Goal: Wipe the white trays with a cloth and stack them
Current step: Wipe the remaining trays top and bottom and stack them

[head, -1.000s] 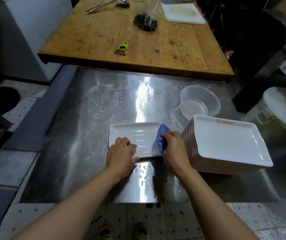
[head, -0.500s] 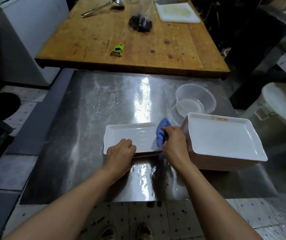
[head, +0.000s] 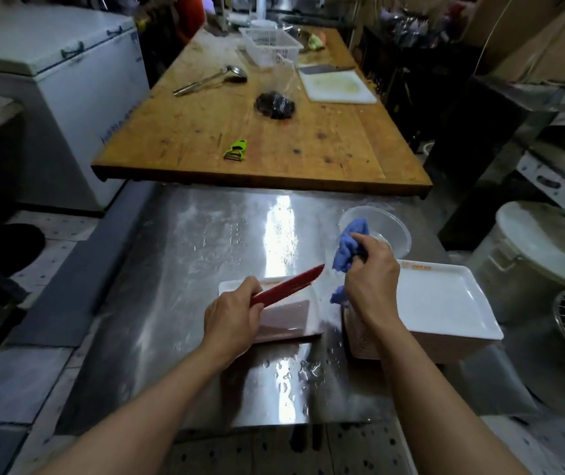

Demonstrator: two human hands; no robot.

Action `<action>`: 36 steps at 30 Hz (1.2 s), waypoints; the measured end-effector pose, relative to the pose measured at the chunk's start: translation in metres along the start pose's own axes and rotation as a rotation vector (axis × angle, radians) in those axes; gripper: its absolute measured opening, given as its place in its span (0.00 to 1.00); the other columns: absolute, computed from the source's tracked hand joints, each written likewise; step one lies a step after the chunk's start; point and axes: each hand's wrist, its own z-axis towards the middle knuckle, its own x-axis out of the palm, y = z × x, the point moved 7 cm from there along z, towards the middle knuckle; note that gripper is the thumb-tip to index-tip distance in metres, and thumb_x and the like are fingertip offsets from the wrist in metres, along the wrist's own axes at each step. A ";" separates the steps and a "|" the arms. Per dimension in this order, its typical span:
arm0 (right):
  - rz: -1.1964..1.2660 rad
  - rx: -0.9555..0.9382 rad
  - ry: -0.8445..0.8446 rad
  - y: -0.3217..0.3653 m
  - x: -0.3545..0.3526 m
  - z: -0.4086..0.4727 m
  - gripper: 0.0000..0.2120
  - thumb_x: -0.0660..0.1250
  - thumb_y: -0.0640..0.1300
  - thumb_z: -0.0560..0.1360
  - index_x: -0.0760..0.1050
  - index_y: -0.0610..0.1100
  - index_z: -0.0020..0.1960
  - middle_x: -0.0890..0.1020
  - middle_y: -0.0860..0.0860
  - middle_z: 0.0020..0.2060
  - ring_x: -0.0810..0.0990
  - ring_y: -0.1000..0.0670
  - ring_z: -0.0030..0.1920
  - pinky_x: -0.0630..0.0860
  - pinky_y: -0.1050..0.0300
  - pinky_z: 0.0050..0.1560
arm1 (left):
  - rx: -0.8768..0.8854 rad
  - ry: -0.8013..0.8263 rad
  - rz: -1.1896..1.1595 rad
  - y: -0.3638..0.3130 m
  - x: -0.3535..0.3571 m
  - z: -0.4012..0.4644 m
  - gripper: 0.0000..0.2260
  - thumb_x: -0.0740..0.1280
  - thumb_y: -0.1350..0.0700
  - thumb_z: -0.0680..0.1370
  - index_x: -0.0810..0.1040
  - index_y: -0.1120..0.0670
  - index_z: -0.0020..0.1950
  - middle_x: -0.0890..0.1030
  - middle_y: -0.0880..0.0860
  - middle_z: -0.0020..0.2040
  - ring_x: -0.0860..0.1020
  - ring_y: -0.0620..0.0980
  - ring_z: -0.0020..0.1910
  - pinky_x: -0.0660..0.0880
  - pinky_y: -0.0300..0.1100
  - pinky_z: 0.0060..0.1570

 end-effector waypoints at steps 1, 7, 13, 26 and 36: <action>0.005 0.002 -0.028 0.003 -0.006 0.002 0.18 0.57 0.30 0.75 0.76 0.38 0.62 0.76 0.40 0.58 0.76 0.44 0.56 0.68 0.70 0.54 | -0.041 -0.008 -0.087 -0.001 -0.006 0.002 0.06 0.68 0.57 0.74 0.71 0.50 0.44 0.79 0.49 0.37 0.77 0.55 0.39 0.66 0.43 0.36; 0.087 -0.008 -0.086 0.020 -0.027 0.005 0.18 0.57 0.31 0.76 0.76 0.41 0.62 0.78 0.42 0.58 0.76 0.47 0.57 0.68 0.66 0.56 | -0.287 0.049 -0.736 -0.007 -0.036 0.008 0.07 0.65 0.66 0.76 0.73 0.55 0.41 0.81 0.53 0.37 0.79 0.51 0.37 0.76 0.43 0.42; 0.175 -0.185 -0.018 0.057 -0.024 -0.010 0.19 0.58 0.27 0.72 0.78 0.40 0.57 0.79 0.45 0.54 0.77 0.48 0.55 0.71 0.61 0.57 | -0.415 0.097 -1.088 -0.025 -0.050 0.001 0.07 0.62 0.67 0.78 0.74 0.57 0.43 0.83 0.54 0.37 0.80 0.48 0.31 0.78 0.44 0.37; -0.190 -0.615 0.090 0.152 0.021 -0.019 0.21 0.61 0.51 0.76 0.72 0.46 0.67 0.67 0.45 0.69 0.63 0.43 0.68 0.56 0.48 0.70 | -0.278 0.048 -1.136 -0.051 -0.075 0.001 0.07 0.63 0.69 0.76 0.76 0.59 0.44 0.83 0.54 0.36 0.80 0.47 0.33 0.75 0.35 0.33; -0.131 -0.509 0.037 0.119 0.012 0.002 0.19 0.56 0.48 0.81 0.67 0.51 0.71 0.72 0.50 0.64 0.68 0.47 0.63 0.64 0.52 0.63 | -0.279 0.043 -1.186 -0.052 -0.082 -0.009 0.06 0.62 0.68 0.77 0.76 0.60 0.46 0.83 0.55 0.34 0.80 0.49 0.31 0.79 0.41 0.35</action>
